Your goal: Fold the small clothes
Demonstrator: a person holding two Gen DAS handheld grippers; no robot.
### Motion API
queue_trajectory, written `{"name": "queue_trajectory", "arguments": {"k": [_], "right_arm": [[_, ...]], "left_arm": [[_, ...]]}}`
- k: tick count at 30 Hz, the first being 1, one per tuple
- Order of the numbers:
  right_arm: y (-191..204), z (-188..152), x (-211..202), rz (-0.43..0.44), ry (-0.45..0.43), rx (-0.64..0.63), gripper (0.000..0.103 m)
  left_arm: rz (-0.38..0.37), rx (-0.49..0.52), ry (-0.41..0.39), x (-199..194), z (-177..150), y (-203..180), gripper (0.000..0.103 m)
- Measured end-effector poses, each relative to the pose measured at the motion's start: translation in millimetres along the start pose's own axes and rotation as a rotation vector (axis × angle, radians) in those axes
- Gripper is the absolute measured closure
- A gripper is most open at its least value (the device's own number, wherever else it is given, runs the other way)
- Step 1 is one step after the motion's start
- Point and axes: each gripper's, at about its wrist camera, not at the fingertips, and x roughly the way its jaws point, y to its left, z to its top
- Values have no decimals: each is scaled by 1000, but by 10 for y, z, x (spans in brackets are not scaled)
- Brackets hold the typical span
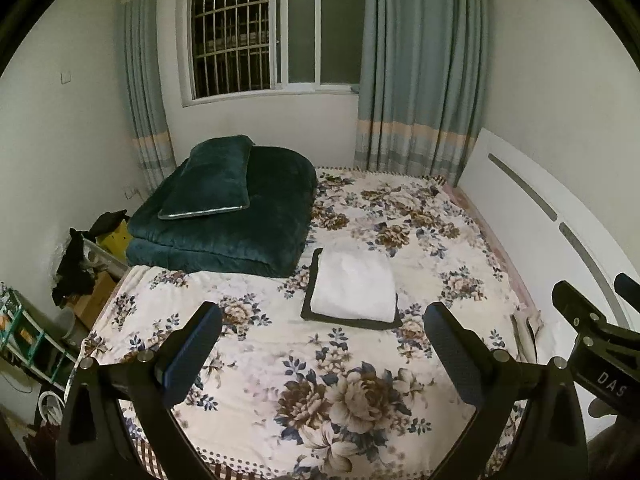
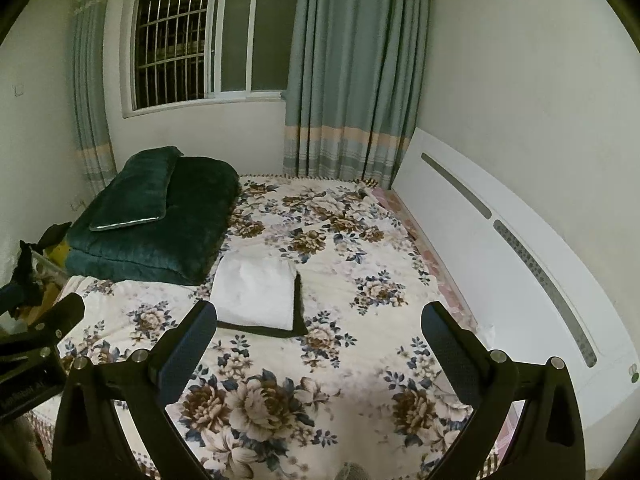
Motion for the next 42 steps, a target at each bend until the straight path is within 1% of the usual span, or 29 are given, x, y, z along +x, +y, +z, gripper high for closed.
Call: {"name": "queue_trajectory", "arguments": {"k": [9, 27, 42], "right_arm": [[-17, 34, 15, 23, 0, -1, 0], [19, 61, 27, 35, -1, 0, 0], [165, 74, 40, 47, -1, 0, 0]], "left_arm": [[5, -3, -3, -18, 21, 18, 0], [3, -3, -6, -29, 33, 14, 0], [0, -4, -3, -35, 97, 10, 0]]}}
